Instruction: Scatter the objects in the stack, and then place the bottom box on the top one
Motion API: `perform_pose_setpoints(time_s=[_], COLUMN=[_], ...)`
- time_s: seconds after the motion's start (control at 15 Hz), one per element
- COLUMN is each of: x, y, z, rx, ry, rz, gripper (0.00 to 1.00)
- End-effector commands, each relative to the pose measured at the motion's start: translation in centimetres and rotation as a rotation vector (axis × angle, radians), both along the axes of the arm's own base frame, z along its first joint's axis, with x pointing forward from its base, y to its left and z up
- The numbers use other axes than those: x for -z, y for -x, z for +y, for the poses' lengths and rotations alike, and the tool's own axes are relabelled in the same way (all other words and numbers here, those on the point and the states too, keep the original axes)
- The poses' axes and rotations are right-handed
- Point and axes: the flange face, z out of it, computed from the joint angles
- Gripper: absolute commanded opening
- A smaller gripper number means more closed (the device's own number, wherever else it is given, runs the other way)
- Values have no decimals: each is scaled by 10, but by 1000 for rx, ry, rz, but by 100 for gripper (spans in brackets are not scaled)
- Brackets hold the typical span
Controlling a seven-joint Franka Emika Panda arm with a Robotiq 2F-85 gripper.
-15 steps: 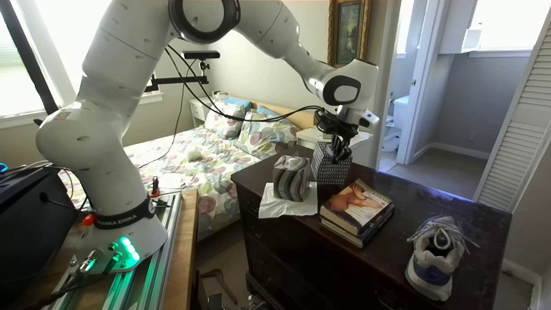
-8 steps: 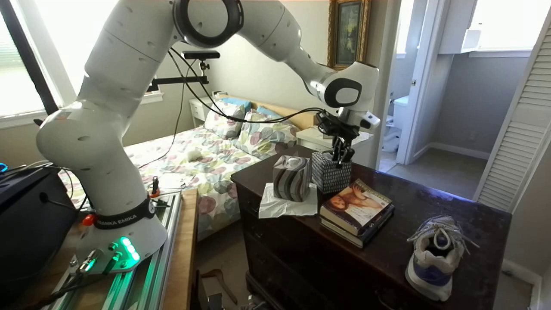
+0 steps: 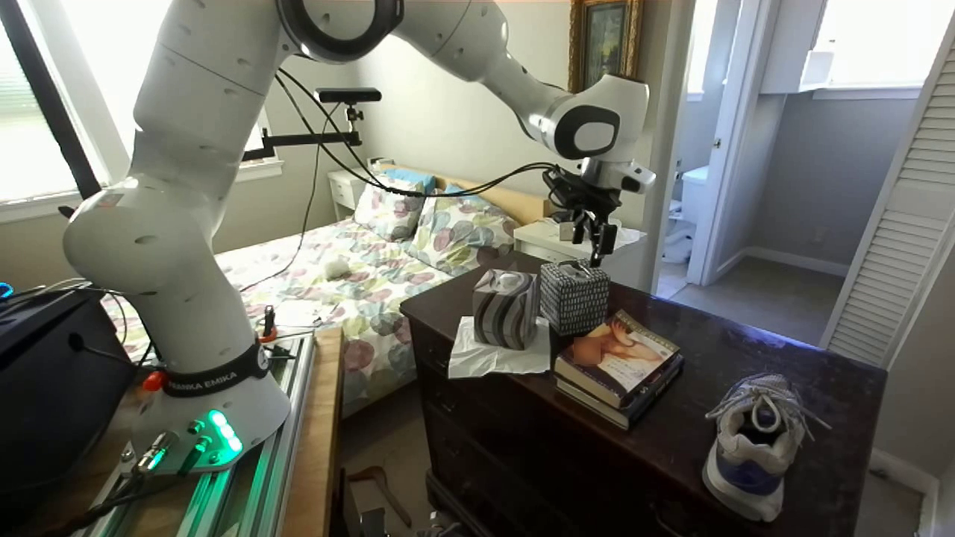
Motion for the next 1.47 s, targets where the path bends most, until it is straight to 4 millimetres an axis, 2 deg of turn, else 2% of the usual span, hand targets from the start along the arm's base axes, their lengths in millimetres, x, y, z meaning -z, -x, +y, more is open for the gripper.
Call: perform_pose_setpoints(time_s=[0.0, 0.13, 0.33, 0.53, 0.73, 1.07, 1.4], x=[-20, -22, -15, 1, 16, 39, 50], y=[38, 56, 75, 91, 106, 118, 118], z=[7, 8, -2, -15, -17, -17, -18], rx=[-167, -282, -411, -477, -544, -598, -590], ry=[-54, -72, -73, -52, -65, -22, 12], rz=[24, 53, 83, 103, 138, 170, 120], gripper=[100, 100, 100, 100, 100, 100, 100])
